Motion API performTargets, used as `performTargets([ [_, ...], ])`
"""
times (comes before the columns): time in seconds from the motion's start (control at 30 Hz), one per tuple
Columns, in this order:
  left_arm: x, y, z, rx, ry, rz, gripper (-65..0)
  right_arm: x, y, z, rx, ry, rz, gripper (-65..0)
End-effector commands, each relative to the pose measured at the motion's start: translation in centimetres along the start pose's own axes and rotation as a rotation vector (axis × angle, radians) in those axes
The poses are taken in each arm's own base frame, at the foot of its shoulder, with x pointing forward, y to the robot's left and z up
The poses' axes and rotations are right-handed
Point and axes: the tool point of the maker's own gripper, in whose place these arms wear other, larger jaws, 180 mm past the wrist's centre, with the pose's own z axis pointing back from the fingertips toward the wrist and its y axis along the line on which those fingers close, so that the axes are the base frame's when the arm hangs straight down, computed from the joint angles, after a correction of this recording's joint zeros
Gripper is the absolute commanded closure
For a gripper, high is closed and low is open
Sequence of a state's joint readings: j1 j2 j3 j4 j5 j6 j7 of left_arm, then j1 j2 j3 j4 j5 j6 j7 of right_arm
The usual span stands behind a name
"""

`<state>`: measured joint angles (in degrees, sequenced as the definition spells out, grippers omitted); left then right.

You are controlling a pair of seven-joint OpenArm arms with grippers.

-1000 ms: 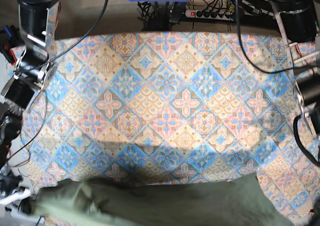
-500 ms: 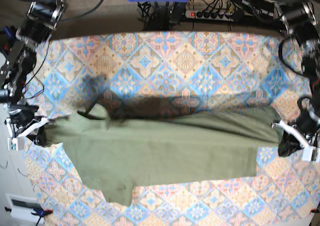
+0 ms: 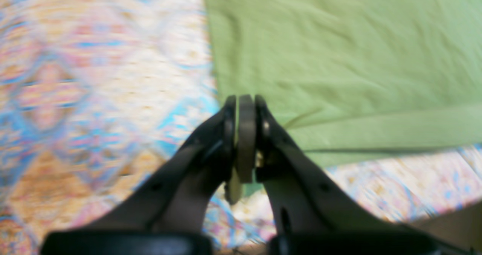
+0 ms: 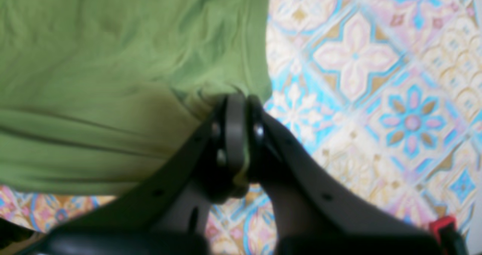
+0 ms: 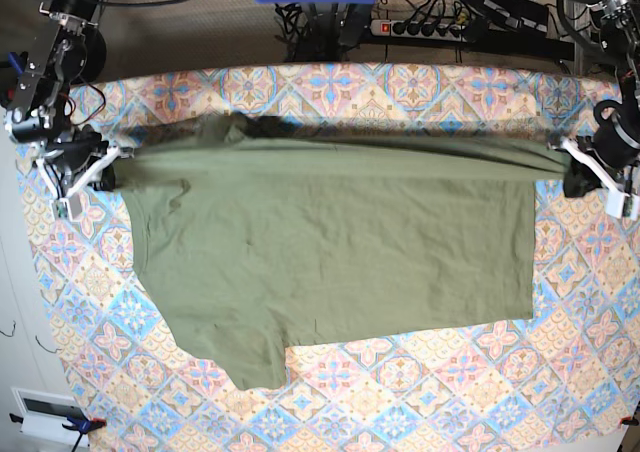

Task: Layout the t-shirt on the table in an organized manner, then fold the t-shirt properly
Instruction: 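Lay the held shirt edge down along the table edge with both grippers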

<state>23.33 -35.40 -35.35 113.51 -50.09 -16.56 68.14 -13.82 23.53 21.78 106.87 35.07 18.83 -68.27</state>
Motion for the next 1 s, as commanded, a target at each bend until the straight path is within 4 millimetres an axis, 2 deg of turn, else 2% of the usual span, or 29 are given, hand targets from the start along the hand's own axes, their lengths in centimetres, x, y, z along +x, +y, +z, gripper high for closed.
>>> performTargets([
  [0.0, 0.0, 0.6, 0.6, 0.026, 0.003, -0.028, 0.0, 0.6, -0.7, 0.7, -0.021, -0.022, 0.018, -0.7],
  [0.17, -2.7, 0.6, 0.9, 0.025, 0.080, -0.018, 0.0, -2.1, -1.4, 1.2, -0.035, 0.059, 0.048, -1.1],
  [0.37, -5.4, -0.3, 0.7, 0.004, 0.161, -0.026, 0.0, -3.4, -1.7, 2.2, -0.053, 0.146, 0.088, -1.1],
  [0.47, -7.2, -0.3, 0.7, 0.018, 0.219, -0.053, 0.0, -4.8, -1.6, 2.4, -0.050, 0.189, 0.091, -1.1],
  [0.6, -9.2, -1.5, 0.1, -0.003, 0.287, -0.095, 0.0, -5.3, -1.5, 2.4, -0.047, 0.201, 0.089, -2.0],
  [0.67, -9.9, -2.0, -0.2, -0.012, 0.313, -0.115, 0.0, -5.4, -1.4, 2.4, -0.044, 0.204, 0.091, -6.0],
  [0.8, -10.4, -2.4, -0.4, -0.019, 0.327, -0.128, 0.0, -5.4, -1.5, 2.5, -0.048, 0.202, 0.088, -20.5],
  [0.87, -10.6, -2.4, -0.3, -0.020, 0.331, -0.123, -2.7, -5.4, -1.6, 2.5, -0.050, 0.203, 0.090, -26.4],
  [0.97, -11.5, -2.9, -0.2, -0.025, 0.344, -0.100, -6.3, -5.4, -1.7, 2.5, -0.052, 0.203, 0.091, -30.6],
])
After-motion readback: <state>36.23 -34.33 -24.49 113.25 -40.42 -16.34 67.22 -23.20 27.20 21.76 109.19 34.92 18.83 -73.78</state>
